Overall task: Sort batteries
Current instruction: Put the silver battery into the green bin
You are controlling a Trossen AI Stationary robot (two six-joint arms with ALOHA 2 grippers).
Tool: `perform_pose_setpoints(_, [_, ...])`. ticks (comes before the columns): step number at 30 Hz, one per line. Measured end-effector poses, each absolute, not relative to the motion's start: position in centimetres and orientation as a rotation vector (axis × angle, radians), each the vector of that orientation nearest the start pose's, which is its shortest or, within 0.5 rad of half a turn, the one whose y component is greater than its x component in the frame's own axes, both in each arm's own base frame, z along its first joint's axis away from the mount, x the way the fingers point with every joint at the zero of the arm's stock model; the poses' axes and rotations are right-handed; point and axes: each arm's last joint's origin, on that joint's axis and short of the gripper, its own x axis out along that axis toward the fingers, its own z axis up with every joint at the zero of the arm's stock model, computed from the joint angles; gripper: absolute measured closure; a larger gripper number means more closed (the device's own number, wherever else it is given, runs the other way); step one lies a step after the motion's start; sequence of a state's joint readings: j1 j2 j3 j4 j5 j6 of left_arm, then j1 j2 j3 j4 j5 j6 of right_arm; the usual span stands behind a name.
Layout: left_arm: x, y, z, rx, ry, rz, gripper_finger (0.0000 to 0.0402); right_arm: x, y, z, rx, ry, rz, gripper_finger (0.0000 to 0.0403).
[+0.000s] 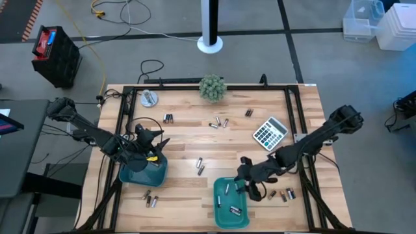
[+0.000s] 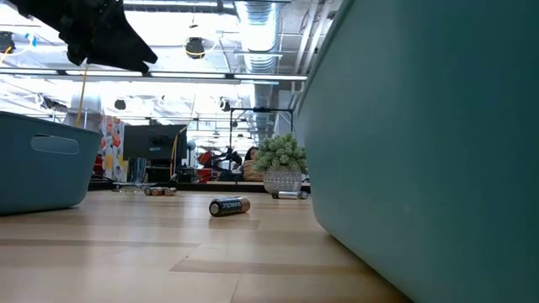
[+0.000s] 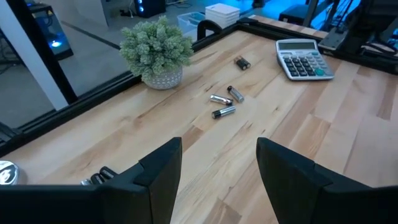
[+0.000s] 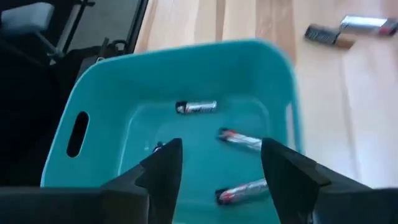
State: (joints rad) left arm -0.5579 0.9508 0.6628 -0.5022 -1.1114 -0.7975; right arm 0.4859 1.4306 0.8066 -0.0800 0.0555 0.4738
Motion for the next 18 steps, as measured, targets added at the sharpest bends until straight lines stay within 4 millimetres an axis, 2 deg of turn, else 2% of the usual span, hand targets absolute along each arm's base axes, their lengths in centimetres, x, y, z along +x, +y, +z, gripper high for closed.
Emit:
perform_pose_setpoints(4, [16.3, -7.1, 24.9, -0.172, 0.285, 0.682, 0.0201, 25.4, 11.3, 22.9, 0.194, 0.662, 0.133, 0.0174])
perform_pose_setpoints(9, [16.3, -7.1, 24.9, -0.182, 0.281, 0.682, 0.0201, 24.1, 7.0, 25.4, 0.123, 0.578, -0.163, 0.0179])
perform_pose_setpoints(13, [16.3, -7.1, 24.9, -0.182, 0.281, 0.682, 0.0201, 22.8, 2.7, 26.2, 0.169, 0.584, -0.432, 0.0179])
perform_pose_setpoints(18, [16.3, -7.1, 24.9, -0.181, 0.281, 0.682, 0.0201, 21.8, -2.6, 26.0, 0.296, 0.612, -0.695, 0.0179])
